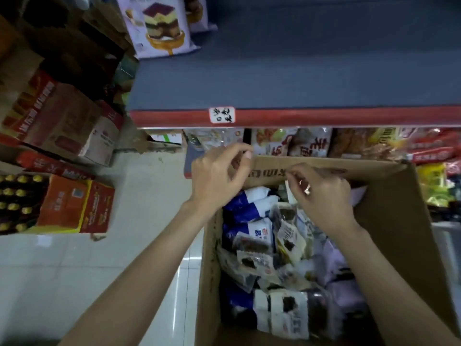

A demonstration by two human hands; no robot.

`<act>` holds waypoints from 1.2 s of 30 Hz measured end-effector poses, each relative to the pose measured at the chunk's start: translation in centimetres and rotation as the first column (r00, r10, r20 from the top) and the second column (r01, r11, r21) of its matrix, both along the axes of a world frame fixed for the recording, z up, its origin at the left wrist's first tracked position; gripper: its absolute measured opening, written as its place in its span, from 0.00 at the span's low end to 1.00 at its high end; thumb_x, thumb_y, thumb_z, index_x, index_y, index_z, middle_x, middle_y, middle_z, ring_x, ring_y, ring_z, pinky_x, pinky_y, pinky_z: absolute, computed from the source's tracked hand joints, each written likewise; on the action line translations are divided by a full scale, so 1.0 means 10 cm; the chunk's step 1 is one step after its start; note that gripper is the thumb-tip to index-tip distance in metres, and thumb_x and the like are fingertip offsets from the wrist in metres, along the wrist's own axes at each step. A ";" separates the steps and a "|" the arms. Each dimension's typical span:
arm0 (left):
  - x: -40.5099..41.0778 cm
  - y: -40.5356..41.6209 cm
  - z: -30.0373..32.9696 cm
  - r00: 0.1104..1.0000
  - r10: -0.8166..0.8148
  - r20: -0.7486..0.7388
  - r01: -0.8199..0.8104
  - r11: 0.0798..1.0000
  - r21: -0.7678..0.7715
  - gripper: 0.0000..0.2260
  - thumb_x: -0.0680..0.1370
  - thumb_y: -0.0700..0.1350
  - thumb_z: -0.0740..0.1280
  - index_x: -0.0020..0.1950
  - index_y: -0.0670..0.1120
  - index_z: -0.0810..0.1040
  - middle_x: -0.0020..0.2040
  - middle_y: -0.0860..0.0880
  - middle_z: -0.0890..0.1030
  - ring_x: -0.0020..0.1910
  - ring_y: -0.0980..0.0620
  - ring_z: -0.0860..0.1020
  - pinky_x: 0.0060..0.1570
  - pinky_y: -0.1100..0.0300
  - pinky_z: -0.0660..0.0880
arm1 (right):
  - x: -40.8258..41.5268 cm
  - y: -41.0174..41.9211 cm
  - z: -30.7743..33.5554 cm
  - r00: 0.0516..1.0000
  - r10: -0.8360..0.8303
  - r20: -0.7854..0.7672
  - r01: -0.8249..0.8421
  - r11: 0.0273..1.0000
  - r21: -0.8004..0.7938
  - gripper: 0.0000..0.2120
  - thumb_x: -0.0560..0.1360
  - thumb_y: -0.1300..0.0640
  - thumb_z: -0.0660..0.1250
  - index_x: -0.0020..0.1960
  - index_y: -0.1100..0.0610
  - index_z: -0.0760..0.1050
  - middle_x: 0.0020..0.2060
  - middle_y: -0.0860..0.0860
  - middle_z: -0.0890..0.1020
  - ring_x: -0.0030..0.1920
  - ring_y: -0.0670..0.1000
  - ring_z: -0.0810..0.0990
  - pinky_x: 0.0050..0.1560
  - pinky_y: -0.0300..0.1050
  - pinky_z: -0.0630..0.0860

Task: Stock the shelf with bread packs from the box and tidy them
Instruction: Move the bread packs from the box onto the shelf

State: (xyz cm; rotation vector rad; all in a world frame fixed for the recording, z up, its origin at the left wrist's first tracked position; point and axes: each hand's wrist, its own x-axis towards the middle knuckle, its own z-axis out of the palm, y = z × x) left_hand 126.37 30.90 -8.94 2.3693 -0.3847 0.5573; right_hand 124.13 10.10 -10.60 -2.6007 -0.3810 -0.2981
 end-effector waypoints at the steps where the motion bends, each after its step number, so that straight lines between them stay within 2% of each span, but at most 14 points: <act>1: -0.08 -0.13 -0.11 0.997 -0.066 -0.051 0.067 0.998 0.020 0.10 0.79 0.46 0.61 0.49 0.47 0.83 0.38 0.53 0.83 0.36 0.56 0.80 0.34 0.59 0.75 | -0.13 -0.16 -0.15 0.995 -0.024 -0.098 0.023 1.000 -0.005 0.14 0.77 0.50 0.59 0.47 0.56 0.80 0.31 0.53 0.80 0.28 0.54 0.78 0.25 0.40 0.68; 3: -0.23 -0.39 -0.32 0.952 -0.201 -0.232 0.216 0.975 0.041 0.09 0.78 0.46 0.63 0.53 0.49 0.81 0.45 0.55 0.83 0.45 0.58 0.78 0.39 0.65 0.73 | -0.37 -0.51 -0.45 0.944 -0.084 -0.320 0.078 0.996 -0.032 0.10 0.76 0.53 0.62 0.49 0.57 0.80 0.36 0.55 0.82 0.33 0.59 0.79 0.29 0.42 0.68; 5: -0.34 -0.65 -0.58 0.846 -0.262 -0.465 0.324 0.944 0.059 0.09 0.79 0.46 0.64 0.57 0.51 0.79 0.53 0.56 0.81 0.54 0.59 0.73 0.46 0.68 0.69 | -0.56 -0.86 -0.78 0.848 -0.122 -0.516 0.083 0.992 -0.098 0.08 0.74 0.58 0.65 0.50 0.58 0.80 0.42 0.57 0.82 0.41 0.62 0.80 0.36 0.43 0.68; 8: -0.44 -0.99 -1.03 0.681 -0.196 -0.705 0.337 0.939 0.065 0.12 0.79 0.49 0.64 0.62 0.53 0.75 0.61 0.54 0.76 0.57 0.55 0.74 0.50 0.62 0.71 | -0.73 -1.32 -1.17 0.772 -0.235 -0.591 0.077 0.957 -0.280 0.14 0.69 0.62 0.66 0.55 0.57 0.78 0.50 0.57 0.80 0.52 0.63 0.77 0.51 0.51 0.74; 11: -0.45 -1.29 -1.40 0.635 -0.104 -0.766 0.276 0.956 0.099 0.17 0.78 0.49 0.66 0.66 0.50 0.72 0.62 0.49 0.75 0.59 0.50 0.74 0.51 0.55 0.74 | -0.77 -1.56 -1.41 0.712 -0.285 -0.641 0.045 0.931 -0.363 0.23 0.70 0.62 0.68 0.65 0.57 0.72 0.59 0.58 0.76 0.62 0.63 0.71 0.63 0.53 0.67; 15: -0.30 -1.71 -1.71 0.677 -0.060 -0.733 0.271 0.947 0.172 0.20 0.77 0.48 0.65 0.69 0.48 0.70 0.64 0.47 0.73 0.64 0.46 0.70 0.58 0.55 0.69 | -0.67 -1.65 -1.76 0.783 -0.105 -0.612 -0.241 0.857 -0.455 0.27 0.61 0.58 0.77 0.59 0.61 0.77 0.51 0.58 0.81 0.54 0.61 0.79 0.52 0.52 0.76; 16: -0.24 -1.81 -1.75 0.678 -0.061 -0.732 0.280 0.943 0.182 0.21 0.77 0.48 0.65 0.70 0.48 0.69 0.65 0.47 0.73 0.65 0.46 0.69 0.59 0.55 0.68 | -0.63 -1.66 -1.84 0.773 -0.086 -0.629 -0.302 0.822 -0.484 0.27 0.62 0.55 0.77 0.60 0.59 0.77 0.52 0.57 0.81 0.55 0.59 0.78 0.55 0.51 0.75; 19: -0.06 -2.09 -1.87 0.669 -0.031 -0.742 0.282 0.935 0.215 0.24 0.77 0.48 0.66 0.72 0.46 0.66 0.68 0.44 0.70 0.66 0.43 0.67 0.61 0.55 0.65 | -0.59 -1.69 -1.92 0.787 -0.094 -0.610 -0.346 0.751 -0.562 0.20 0.71 0.51 0.70 0.61 0.53 0.74 0.54 0.54 0.80 0.59 0.57 0.75 0.64 0.48 0.66; 22: 0.06 -2.28 -1.98 0.642 0.033 -0.766 0.292 0.913 0.284 0.30 0.75 0.50 0.69 0.73 0.44 0.63 0.69 0.43 0.69 0.67 0.42 0.66 0.63 0.54 0.64 | -0.66 -1.76 -2.00 0.706 -0.102 -0.701 -0.445 0.706 -0.551 0.20 0.78 0.57 0.57 0.70 0.55 0.64 0.64 0.56 0.73 0.66 0.58 0.67 0.72 0.49 0.52; 25: 0.11 -2.37 -2.11 0.618 0.027 -0.786 0.313 0.908 0.278 0.30 0.73 0.52 0.71 0.71 0.44 0.66 0.65 0.42 0.71 0.64 0.42 0.70 0.60 0.53 0.67 | -0.70 -1.76 -1.96 0.708 -0.088 -0.701 -0.488 0.655 -0.576 0.18 0.79 0.57 0.56 0.68 0.54 0.66 0.64 0.57 0.71 0.65 0.59 0.66 0.66 0.50 0.47; 27: 0.12 -2.38 -2.15 0.643 0.034 -0.765 0.287 0.916 0.282 0.26 0.72 0.54 0.72 0.65 0.44 0.71 0.59 0.42 0.76 0.59 0.42 0.74 0.54 0.53 0.70 | -0.76 -1.74 -1.89 0.714 -0.083 -0.695 -0.480 0.665 -0.572 0.16 0.75 0.54 0.62 0.62 0.51 0.72 0.59 0.57 0.74 0.61 0.59 0.70 0.63 0.52 0.54; 30: 0.07 -2.36 -2.11 0.692 0.049 -0.720 0.244 0.923 0.298 0.20 0.73 0.55 0.71 0.59 0.45 0.76 0.55 0.43 0.79 0.55 0.43 0.76 0.48 0.55 0.71 | -0.77 -1.70 -1.70 0.778 -0.063 -0.625 -0.411 0.701 -0.582 0.14 0.58 0.51 0.77 0.43 0.46 0.80 0.42 0.53 0.79 0.43 0.55 0.78 0.47 0.49 0.66; 33: -0.02 -2.24 -2.01 0.740 0.013 -0.673 0.168 0.964 0.204 0.15 0.73 0.53 0.71 0.55 0.46 0.77 0.51 0.46 0.80 0.50 0.45 0.78 0.45 0.56 0.70 | -0.84 -1.71 -1.53 0.786 -0.080 -0.613 -0.272 0.846 -0.459 0.18 0.75 0.57 0.63 0.64 0.48 0.69 0.56 0.53 0.74 0.51 0.57 0.77 0.41 0.45 0.68; 36: -0.09 -2.09 -1.84 0.751 -0.075 -0.656 0.048 0.997 -0.058 0.10 0.75 0.49 0.70 0.50 0.44 0.77 0.52 0.49 0.76 0.50 0.52 0.76 0.47 0.60 0.71 | -0.84 -1.79 -1.22 0.807 -0.195 -0.557 -0.035 0.926 -0.375 0.20 0.73 0.53 0.65 0.64 0.50 0.66 0.56 0.53 0.75 0.50 0.60 0.79 0.38 0.46 0.70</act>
